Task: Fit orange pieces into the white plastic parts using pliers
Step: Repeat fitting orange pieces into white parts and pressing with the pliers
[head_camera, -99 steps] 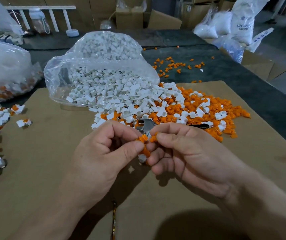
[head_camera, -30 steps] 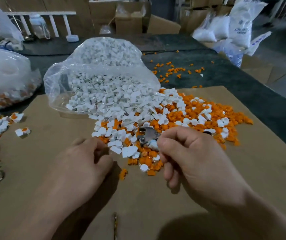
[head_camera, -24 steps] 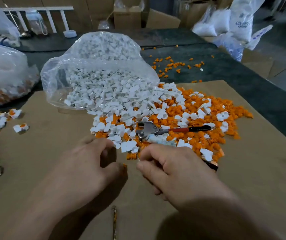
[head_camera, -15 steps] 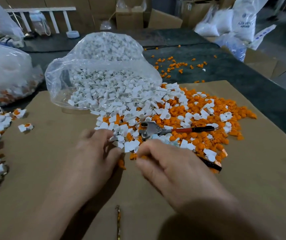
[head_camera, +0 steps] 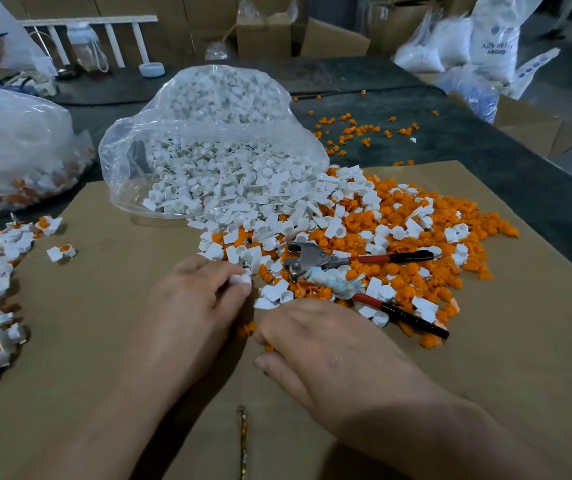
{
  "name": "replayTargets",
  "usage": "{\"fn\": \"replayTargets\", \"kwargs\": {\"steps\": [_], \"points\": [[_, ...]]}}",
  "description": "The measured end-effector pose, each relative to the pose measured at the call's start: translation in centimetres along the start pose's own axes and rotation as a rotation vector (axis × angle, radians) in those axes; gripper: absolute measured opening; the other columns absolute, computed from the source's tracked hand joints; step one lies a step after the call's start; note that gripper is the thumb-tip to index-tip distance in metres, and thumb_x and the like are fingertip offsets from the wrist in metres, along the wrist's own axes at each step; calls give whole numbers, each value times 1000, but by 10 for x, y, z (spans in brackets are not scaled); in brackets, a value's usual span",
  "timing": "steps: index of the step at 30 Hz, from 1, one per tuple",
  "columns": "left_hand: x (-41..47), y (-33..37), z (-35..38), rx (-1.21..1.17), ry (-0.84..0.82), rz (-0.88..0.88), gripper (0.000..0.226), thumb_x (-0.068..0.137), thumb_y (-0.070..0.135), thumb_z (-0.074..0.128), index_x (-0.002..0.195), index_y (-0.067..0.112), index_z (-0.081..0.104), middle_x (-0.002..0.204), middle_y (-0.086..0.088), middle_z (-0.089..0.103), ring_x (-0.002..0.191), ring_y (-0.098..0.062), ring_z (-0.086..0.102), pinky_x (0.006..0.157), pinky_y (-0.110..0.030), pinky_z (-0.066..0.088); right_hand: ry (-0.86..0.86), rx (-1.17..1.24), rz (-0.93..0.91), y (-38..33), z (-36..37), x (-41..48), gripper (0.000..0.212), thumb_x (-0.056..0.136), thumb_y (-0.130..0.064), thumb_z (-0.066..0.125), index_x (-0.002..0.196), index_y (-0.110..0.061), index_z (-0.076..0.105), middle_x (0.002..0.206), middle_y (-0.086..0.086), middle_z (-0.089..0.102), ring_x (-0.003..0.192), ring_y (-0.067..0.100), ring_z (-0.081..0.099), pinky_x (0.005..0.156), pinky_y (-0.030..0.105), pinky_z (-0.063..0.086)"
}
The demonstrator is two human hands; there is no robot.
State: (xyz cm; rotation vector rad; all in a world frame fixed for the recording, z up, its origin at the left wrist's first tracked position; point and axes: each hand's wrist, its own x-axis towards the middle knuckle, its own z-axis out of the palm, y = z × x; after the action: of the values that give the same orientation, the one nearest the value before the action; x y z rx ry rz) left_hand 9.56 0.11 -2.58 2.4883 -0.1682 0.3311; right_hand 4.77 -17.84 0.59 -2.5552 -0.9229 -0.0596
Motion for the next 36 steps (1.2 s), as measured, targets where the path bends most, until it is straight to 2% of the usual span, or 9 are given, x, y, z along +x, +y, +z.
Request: {"fn": "replayTargets", "kwargs": {"steps": [4, 6, 8, 11, 21, 24, 28, 33, 36], "points": [[-3, 1, -7, -425, 1, -195, 18, 82, 46, 64, 96, 50, 74, 72, 11, 68, 60, -2, 59, 64, -31, 46, 158, 277, 226, 3, -7, -8, 15, 90, -52, 38, 95, -40, 45, 84, -16, 52, 85, -2, 47, 61, 16, 38], [-5, 4, -10, -627, 25, -246, 26, 78, 44, 68, 103, 43, 74, 67, 2, 68, 54, -12, 58, 57, -34, 44, 333, 557, 318, 10, -9, -13, 18, 87, -51, 47, 97, -39, 56, 82, -11, 61, 74, 6, 58, 57, 27, 52], [-4, 4, -15, -676, 47, -271, 26, 75, 38, 73, 101, 40, 74, 68, -4, 70, 54, -14, 61, 53, -31, 46, 410, 844, 361, 17, -9, -13, 14, 88, -44, 59, 99, -36, 65, 79, -1, 66, 65, 17, 64, 55, 41, 57], [-3, 3, -21, -605, -29, -341, 22, 69, 33, 75, 91, 37, 72, 65, -6, 72, 51, -15, 63, 51, -29, 51, 411, 1070, 382, 25, -10, -13, 15, 86, -40, 65, 95, -29, 67, 71, 7, 66, 52, 23, 60, 46, 35, 49], [-14, 14, -15, -497, -295, -333, 24, 99, 19, 58, 81, 34, 63, 72, 0, 75, 64, -10, 73, 49, -16, 52, 55, 1019, 488, 25, -10, -15, 29, 85, -51, 63, 76, -24, 68, 48, -3, 55, 36, 13, 45, 39, 25, 39], [-15, 22, -10, -589, -259, -319, 25, 99, 20, 58, 79, 34, 63, 71, -3, 76, 62, -10, 72, 49, -14, 50, 77, 1172, 462, 27, -10, -14, 31, 86, -46, 66, 75, -18, 67, 52, 4, 55, 38, 17, 47, 42, 28, 40], [-12, 26, -13, -814, -161, -363, 25, 93, 11, 65, 72, 24, 67, 63, -11, 70, 50, -16, 66, 44, -22, 49, 170, 1341, 438, 34, -10, -13, 16, 86, -28, 64, 98, -22, 72, 70, 9, 65, 51, 21, 59, 47, 33, 49], [-21, 39, -8, -964, -307, -341, 8, 72, 20, 72, 78, 21, 67, 63, -17, 66, 44, -23, 55, 54, -51, 59, 298, 1058, 364, 32, 2, -12, 20, 85, -34, 60, 104, -37, 67, 78, 10, 70, 63, 26, 68, 58, 45, 57], [-22, 42, -5, -978, -288, -297, 12, 70, 21, 72, 81, 26, 69, 61, -15, 66, 44, -22, 56, 47, -37, 55, 329, 945, 339, 30, 5, -14, 16, 84, -35, 63, 100, -36, 64, 76, 5, 70, 64, 24, 69, 58, 42, 58]]}}
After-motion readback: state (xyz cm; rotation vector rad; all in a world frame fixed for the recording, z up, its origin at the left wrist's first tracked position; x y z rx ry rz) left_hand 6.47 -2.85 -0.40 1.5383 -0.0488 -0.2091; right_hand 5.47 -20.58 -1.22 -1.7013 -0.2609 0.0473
